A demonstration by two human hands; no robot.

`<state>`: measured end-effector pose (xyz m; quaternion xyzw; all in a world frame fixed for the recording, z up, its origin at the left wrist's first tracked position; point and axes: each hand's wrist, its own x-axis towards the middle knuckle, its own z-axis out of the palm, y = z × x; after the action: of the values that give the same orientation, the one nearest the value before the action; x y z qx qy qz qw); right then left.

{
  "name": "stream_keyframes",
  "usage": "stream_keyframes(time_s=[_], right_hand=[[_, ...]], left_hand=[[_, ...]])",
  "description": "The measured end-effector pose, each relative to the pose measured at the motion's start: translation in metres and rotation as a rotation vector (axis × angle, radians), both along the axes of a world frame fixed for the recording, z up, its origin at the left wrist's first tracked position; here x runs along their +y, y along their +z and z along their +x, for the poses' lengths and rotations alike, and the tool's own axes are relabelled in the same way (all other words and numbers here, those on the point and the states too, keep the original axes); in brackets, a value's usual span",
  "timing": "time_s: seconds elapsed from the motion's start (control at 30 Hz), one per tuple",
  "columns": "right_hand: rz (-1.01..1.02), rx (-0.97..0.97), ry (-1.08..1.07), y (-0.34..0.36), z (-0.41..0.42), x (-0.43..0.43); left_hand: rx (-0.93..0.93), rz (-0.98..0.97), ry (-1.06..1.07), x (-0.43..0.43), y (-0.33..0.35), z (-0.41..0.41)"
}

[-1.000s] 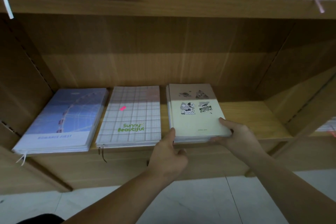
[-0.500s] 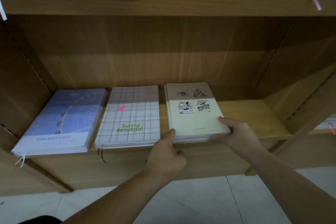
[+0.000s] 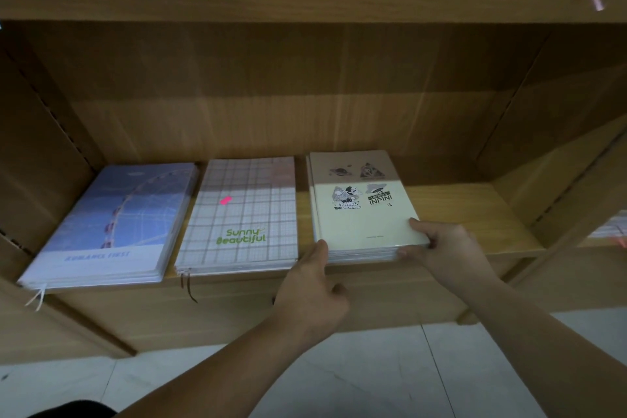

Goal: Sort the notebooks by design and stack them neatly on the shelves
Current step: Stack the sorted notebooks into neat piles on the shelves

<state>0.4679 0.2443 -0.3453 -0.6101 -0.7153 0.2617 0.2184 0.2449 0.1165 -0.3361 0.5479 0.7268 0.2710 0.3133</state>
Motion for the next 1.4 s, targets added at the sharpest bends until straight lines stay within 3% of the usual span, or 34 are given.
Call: stream_keyframes(time_s=[0.33, 0.83, 1.0, 1.23, 1.4], right_hand=[[-0.036, -0.042, 0.002, 0.007, 0.0, -0.003], [-0.149, -0.177, 0.084, 0.032, -0.009, -0.021], [-0.11, -0.251, 0.074, 0.066, -0.021, -0.041], [-0.118, -0.157, 0.161, 0.102, -0.058, -0.094], [0.029, -0.142, 0.233, 0.139, -0.098, -0.138]], left_hand=[[-0.033, 0.078, 0.035, 0.009, -0.005, -0.007], [-0.037, 0.046, -0.028, 0.0, 0.002, -0.007], [-0.072, 0.125, 0.023, -0.017, 0.018, -0.016], [-0.094, 0.156, 0.004, -0.067, 0.051, -0.039], [-0.052, 0.227, 0.025, -0.101, 0.088, -0.057]])
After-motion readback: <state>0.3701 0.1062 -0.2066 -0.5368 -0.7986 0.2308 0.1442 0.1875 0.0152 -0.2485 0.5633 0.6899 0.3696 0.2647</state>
